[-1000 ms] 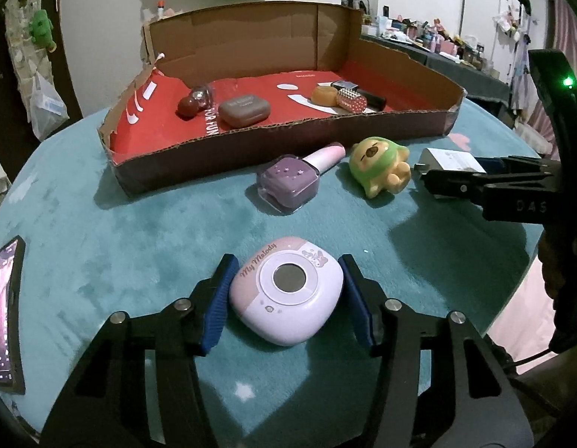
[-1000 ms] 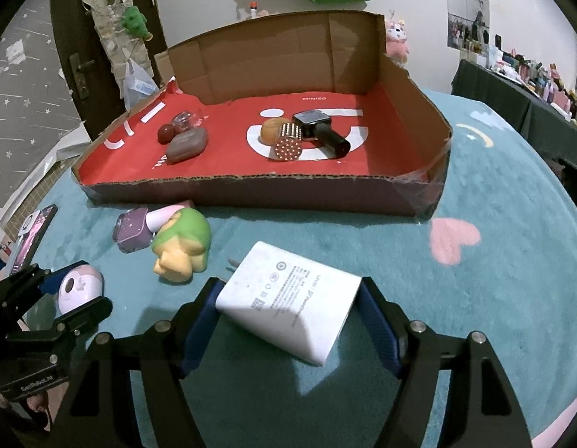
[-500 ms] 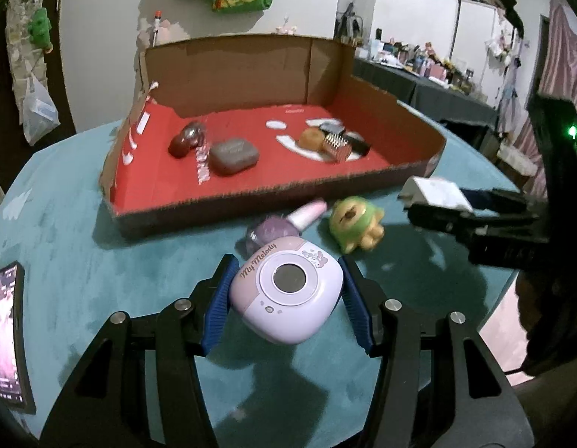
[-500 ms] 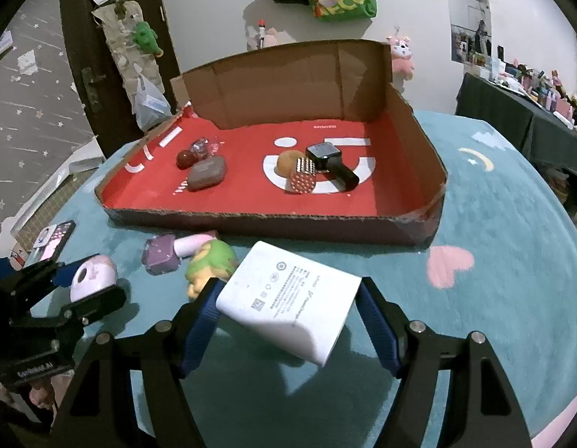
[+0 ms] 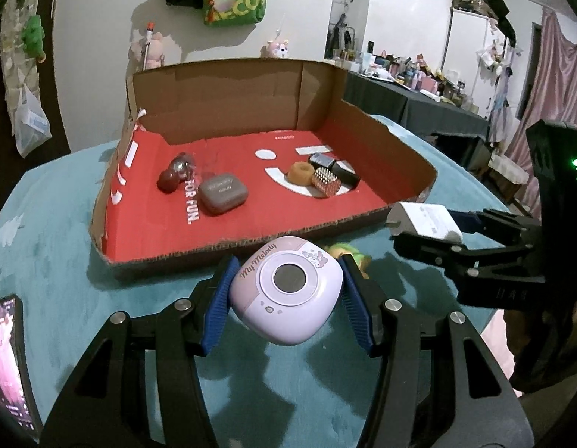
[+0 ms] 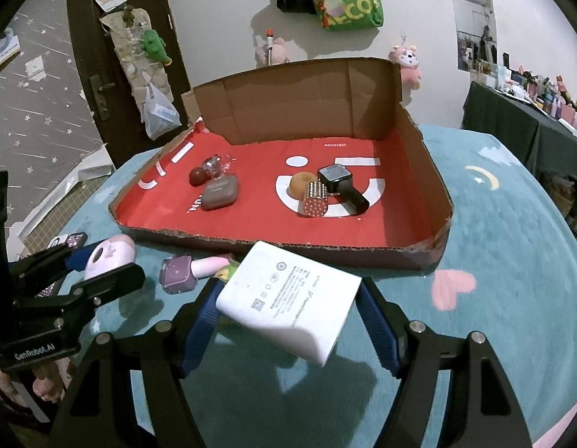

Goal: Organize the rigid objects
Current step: 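Lift the pink compact and white charger and carry them into the box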

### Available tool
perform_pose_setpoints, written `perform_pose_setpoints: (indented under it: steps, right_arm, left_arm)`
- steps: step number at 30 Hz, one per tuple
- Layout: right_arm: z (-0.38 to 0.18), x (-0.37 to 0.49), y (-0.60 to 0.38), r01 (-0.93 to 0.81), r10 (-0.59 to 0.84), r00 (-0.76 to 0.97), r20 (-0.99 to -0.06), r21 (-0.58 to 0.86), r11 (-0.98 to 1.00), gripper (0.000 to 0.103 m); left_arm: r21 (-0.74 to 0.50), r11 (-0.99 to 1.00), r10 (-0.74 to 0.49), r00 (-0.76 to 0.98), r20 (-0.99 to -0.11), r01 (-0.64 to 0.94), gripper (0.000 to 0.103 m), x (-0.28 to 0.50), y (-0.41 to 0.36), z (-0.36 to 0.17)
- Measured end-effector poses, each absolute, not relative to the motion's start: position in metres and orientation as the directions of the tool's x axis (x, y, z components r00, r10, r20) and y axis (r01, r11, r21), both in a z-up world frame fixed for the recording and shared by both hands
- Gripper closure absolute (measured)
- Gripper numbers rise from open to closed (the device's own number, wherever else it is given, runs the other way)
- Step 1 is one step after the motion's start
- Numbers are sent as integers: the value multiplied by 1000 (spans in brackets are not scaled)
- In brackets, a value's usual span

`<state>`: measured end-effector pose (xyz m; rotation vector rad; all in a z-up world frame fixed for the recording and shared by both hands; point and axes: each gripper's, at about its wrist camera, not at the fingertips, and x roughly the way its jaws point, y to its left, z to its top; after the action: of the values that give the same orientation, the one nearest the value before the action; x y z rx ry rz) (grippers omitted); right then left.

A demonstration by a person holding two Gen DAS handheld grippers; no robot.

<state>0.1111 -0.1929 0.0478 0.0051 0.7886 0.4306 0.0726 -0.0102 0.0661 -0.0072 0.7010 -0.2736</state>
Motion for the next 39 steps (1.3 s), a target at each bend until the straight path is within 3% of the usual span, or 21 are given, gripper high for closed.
perform_pose_setpoints:
  steps: [23,39]
  right_arm:
    - [62,139,-183,-390,388,627,-676,159,907,28]
    - [48,173,-173,-395,383,581,-718,164,904,28]
  left_arm:
    - [-113,964,-258,731,-631,242,50,118,-6,84]
    - [-186,964,-265,641,-720,190,50,162,12,55]
